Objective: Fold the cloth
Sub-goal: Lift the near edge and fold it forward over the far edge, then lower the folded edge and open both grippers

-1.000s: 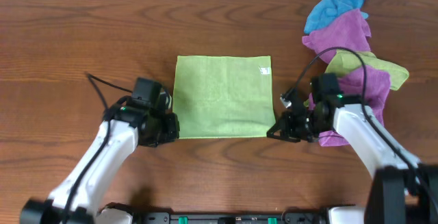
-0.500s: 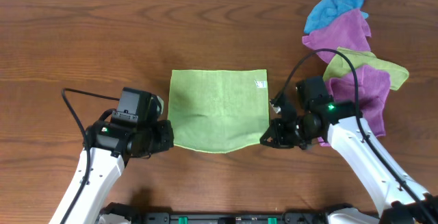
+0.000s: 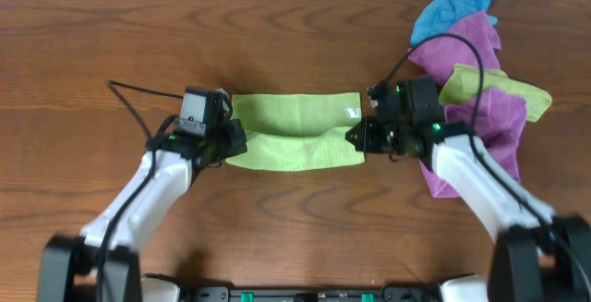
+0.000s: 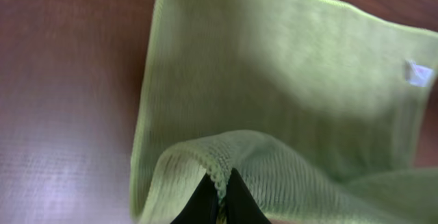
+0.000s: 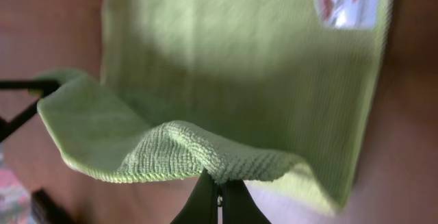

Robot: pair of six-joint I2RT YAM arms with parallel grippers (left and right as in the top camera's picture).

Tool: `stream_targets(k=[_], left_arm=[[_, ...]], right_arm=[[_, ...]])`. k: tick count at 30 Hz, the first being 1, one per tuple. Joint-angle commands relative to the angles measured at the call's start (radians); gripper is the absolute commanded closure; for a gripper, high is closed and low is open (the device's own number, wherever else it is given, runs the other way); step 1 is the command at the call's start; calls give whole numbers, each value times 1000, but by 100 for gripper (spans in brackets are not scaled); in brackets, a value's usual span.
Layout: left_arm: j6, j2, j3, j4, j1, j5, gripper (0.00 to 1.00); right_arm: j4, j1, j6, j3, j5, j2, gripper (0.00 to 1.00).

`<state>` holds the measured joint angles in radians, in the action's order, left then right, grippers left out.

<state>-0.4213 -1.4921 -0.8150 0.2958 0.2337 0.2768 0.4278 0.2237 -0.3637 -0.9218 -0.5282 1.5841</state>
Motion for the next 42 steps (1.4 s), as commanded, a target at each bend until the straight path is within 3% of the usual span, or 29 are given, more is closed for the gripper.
stream_targets(k=[1,11,19,26,27,28,31,32,34,35,36,37,39,40,42], left_arm=[[30,-103,-79,-44,-27,-23,95],[130,-373,-435,37,-55,-25,95],[130,-378,-444,247,-55,-26,94],[130,-378,-444,267,-55,-26,94],[130,-378,-444,266,-55,-26,81],[130,-378,-444,266,-55,-26,58],[130,-369,-447,271,-57,-25,17],[130,-360,-447,271,-57,-25,6],[132,-332,-447,270,-56,-25,7],[136,-315,-449,269,-56,-25,11],[145,-292,-452,267,-56,-25,23],[156,-275,-452,261,-55,-25,39],[182,-246,-452,239,-47,-28,88],[182,-245,-452,229,-43,-47,95],[174,-255,-452,221,-31,-106,94]], right_arm=[[-12,-31,-16,-96,15,97,99],[-10,-50,-13,-348,61,313,99],[166,-53,32,-351,61,312,99],[193,-52,32,-351,61,312,98],[196,-52,32,-351,61,312,83],[198,-53,32,-351,61,312,49],[208,-56,41,-353,61,308,18],[209,-59,48,-355,61,304,20],[207,-62,48,-363,61,288,31],[207,-64,48,-371,61,275,43],[203,-64,54,-380,61,259,77],[199,-64,56,-387,63,246,95],[172,-53,58,-392,97,220,99],[166,-46,58,-392,126,215,99],[163,-27,58,-392,198,216,99]])
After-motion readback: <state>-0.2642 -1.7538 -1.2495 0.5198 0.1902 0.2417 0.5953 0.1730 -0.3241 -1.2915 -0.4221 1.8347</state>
